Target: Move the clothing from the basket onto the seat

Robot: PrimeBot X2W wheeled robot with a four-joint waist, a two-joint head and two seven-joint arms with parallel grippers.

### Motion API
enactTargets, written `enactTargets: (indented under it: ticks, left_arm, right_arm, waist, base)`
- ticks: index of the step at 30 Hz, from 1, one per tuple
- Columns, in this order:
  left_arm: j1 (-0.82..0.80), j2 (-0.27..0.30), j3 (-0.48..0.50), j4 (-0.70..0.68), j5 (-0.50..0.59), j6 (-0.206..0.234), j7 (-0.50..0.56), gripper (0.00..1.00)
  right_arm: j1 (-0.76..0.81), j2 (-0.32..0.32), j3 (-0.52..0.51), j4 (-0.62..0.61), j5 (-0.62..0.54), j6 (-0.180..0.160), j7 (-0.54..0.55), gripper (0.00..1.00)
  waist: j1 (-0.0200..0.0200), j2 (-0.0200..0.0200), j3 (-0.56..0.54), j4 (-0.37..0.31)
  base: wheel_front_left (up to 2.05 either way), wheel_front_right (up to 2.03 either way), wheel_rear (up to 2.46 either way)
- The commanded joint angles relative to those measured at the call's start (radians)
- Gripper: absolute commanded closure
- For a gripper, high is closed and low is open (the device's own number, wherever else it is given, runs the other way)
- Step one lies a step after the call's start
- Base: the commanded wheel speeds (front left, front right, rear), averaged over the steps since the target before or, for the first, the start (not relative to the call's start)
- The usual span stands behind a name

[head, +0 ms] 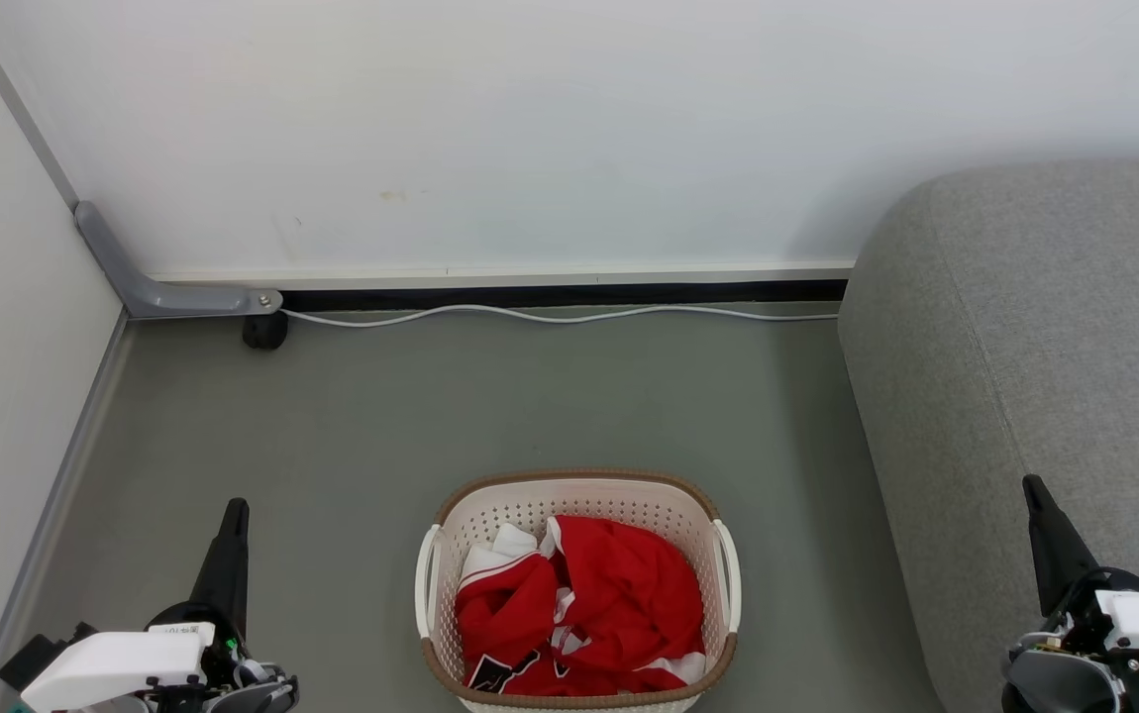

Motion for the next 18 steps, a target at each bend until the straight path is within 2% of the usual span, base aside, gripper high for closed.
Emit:
enactTargets:
  ticks: [1,18]
  left_arm:
    - [-0.058,0.018,0.032,-0.029,-0.004,-0.001,0.006,1.00]
    - [-0.058,0.018,0.032,-0.029,-0.004,-0.001,0.006,1.00]
  right_arm:
    - [-0.016,-0.015,0.017,-0.031,0.011,0.004,0.008,1.00]
    - [-0.016,-0.015,0.017,-0.031,0.011,0.004,0.008,1.00]
  waist:
    - [0.0000,-0.0001,0.000,0.000]
    - [0.0000,-0.0001,0.000,0.000]
  base:
    - [0.00,0.00,0.00]
    - [0.00,0.00,0.00]
